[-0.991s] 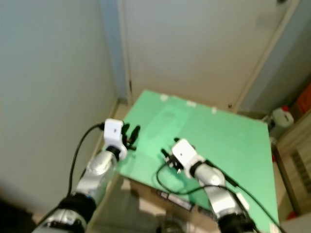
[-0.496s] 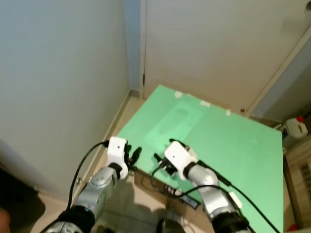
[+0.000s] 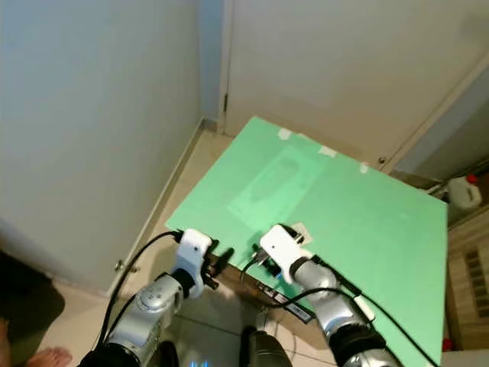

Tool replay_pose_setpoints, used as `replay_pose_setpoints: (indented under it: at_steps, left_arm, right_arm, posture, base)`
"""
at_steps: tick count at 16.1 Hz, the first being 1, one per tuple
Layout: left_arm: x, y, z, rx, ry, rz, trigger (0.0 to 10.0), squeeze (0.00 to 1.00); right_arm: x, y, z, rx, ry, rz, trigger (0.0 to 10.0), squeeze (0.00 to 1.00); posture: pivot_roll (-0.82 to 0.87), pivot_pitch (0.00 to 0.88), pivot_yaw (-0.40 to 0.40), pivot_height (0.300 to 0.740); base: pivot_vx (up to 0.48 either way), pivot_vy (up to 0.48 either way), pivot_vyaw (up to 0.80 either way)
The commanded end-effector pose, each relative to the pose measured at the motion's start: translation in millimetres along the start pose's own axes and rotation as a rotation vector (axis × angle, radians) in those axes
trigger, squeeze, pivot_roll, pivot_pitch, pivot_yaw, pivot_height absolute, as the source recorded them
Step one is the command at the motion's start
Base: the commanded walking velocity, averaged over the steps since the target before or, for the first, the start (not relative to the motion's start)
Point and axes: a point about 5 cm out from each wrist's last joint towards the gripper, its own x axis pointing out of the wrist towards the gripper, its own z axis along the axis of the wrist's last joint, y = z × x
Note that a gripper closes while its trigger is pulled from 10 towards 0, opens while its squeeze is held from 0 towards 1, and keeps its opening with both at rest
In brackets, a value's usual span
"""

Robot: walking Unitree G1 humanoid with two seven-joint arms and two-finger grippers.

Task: Hang keys on a hook

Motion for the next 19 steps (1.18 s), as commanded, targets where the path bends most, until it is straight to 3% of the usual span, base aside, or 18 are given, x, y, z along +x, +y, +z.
replay_pose_setpoints:
  at_steps: [1,4,5,7,9,13,19]
  left_arm:
    - [3.2,-20.7,2.0,-0.012,-0.01,-0.048,10.0,0.0]
    - [1.5,-23.5,4.6,0.0,-0.023,-0.055,10.0,0.0]
    - [1.0,-24.4,5.5,0.01,-0.025,-0.058,10.0,0.0]
    - [1.0,-25.4,9.4,0.016,-0.032,-0.064,10.0,0.0]
    - [1.1,-25.0,11.3,0.018,-0.034,-0.065,10.0,0.0]
    - [0.8,-24.4,13.8,0.026,-0.034,-0.069,10.0,0.0]
    - [1.1,-25.7,17.0,0.036,-0.037,-0.076,10.0,0.0]
  right_arm:
    - [-4.8,-8.8,-10.3,0.031,0.035,-0.03,10.0,0.0]
    - [-6.3,-21.7,-14.2,0.048,0.051,-0.089,10.0,0.0]
    - [-7.2,-29.5,-17.1,0.076,0.069,-0.131,10.0,0.0]
    - [-13.0,-36.1,-20.1,0.233,0.031,-0.094,10.0,0.0]
    - [-17.9,-38.4,-25.9,0.237,0.034,-0.071,10.0,0.0]
    - [-12.2,-34.4,-23.8,0.224,0.044,-0.065,10.0,0.0]
    - [-6.4,-15.4,-25.6,0.205,0.059,-0.012,10.0,0.0]
  posture:
    - [-0.06,0.209,-0.105,0.74]
    - [-0.05,0.209,-0.1,0.74]
    - [-0.05,0.206,-0.096,0.74]
    - [-0.05,0.203,-0.094,0.74]
    - [-0.05,0.206,-0.087,0.74]
    - [-0.05,0.215,-0.083,0.74]
    - [-0.05,0.222,-0.078,0.74]
  base:
    - [0.0,0.0,0.0]
    - [0.0,0.0,0.0]
    - [0.0,0.0,0.0]
    - [0.0,0.0,0.0]
    - [0.0,0.0,0.0]
    - [0.0,0.0,0.0]
    - [0.0,0.0,0.0]
